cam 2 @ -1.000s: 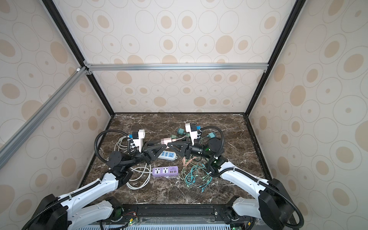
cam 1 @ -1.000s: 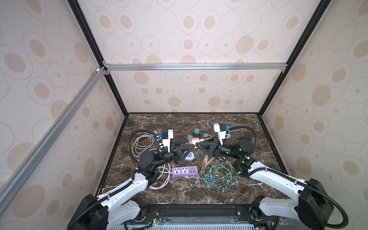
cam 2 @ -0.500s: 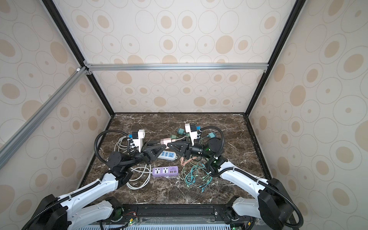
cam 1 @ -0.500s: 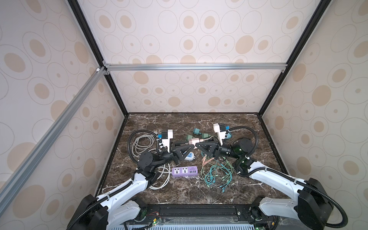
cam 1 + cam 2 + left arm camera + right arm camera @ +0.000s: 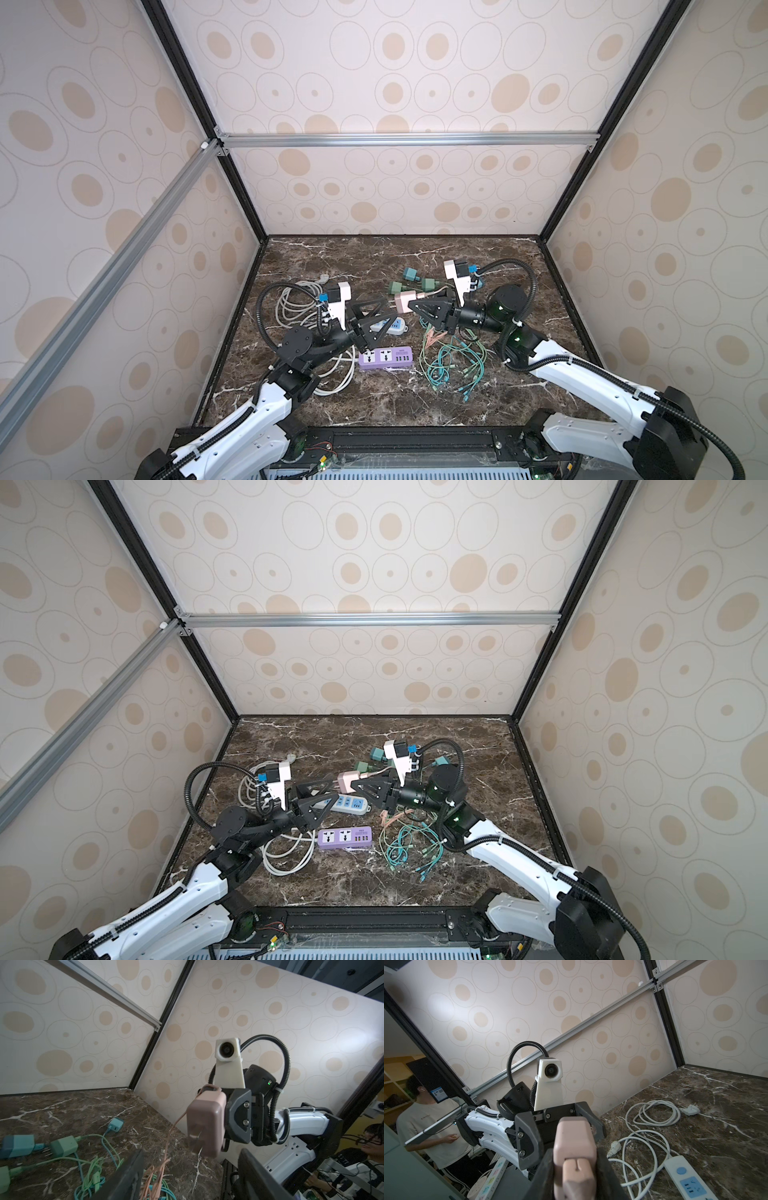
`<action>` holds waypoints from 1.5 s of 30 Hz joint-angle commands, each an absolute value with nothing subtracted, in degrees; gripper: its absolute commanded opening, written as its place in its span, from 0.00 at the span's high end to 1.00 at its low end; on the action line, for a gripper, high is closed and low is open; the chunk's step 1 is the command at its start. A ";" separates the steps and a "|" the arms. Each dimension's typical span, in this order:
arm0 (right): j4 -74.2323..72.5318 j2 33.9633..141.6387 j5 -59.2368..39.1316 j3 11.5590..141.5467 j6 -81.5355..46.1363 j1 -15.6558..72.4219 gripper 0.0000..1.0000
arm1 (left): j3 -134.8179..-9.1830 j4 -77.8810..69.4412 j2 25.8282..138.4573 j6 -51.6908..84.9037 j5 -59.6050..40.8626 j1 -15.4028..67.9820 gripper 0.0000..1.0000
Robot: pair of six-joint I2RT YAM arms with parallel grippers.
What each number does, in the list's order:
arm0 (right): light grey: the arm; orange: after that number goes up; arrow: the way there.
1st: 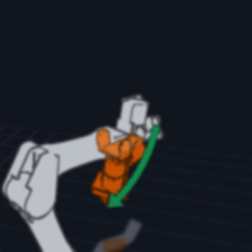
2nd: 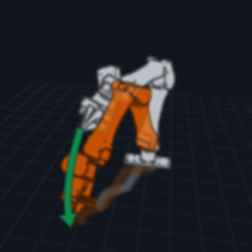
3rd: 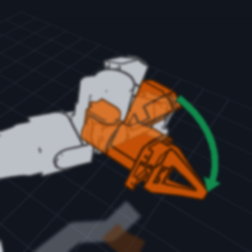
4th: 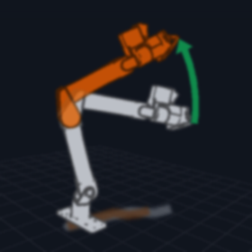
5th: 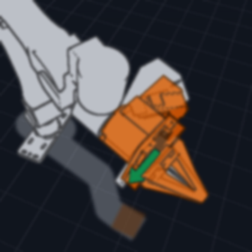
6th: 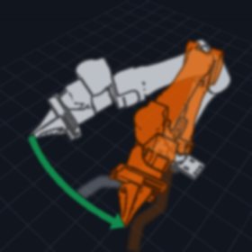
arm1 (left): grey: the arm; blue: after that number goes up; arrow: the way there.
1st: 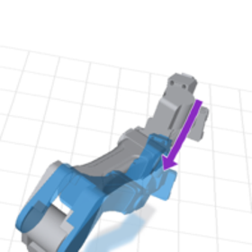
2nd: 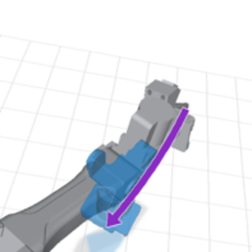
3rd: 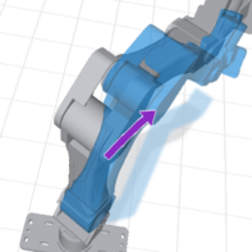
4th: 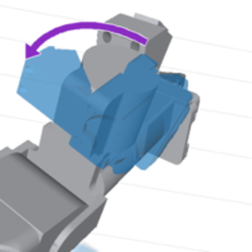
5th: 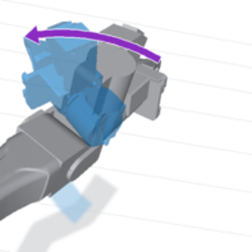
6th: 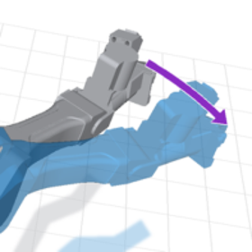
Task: Insert the plug
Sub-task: 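Carry the pink charger with the right gripper toward the white power strip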
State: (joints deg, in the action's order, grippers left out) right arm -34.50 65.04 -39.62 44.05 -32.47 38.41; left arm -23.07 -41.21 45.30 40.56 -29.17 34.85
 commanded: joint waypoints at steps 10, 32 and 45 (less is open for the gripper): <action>-8.91 69.31 -38.12 60.34 -17.30 31.11 0.98 | -21.70 -13.43 34.77 35.40 -7.67 34.89 0.16; 16.89 123.26 -41.56 129.47 -4.01 31.60 0.99 | -15.94 -4.10 31.65 41.08 2.02 33.22 0.12; 24.82 134.76 -37.50 130.00 1.94 34.95 1.00 | -13.12 -1.75 29.98 43.48 4.66 30.37 0.15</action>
State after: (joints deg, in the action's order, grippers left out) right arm 23.07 135.85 -38.57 133.19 -1.41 35.07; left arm -13.54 -1.28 28.53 42.04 4.54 31.66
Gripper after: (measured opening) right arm 0.277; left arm 0.862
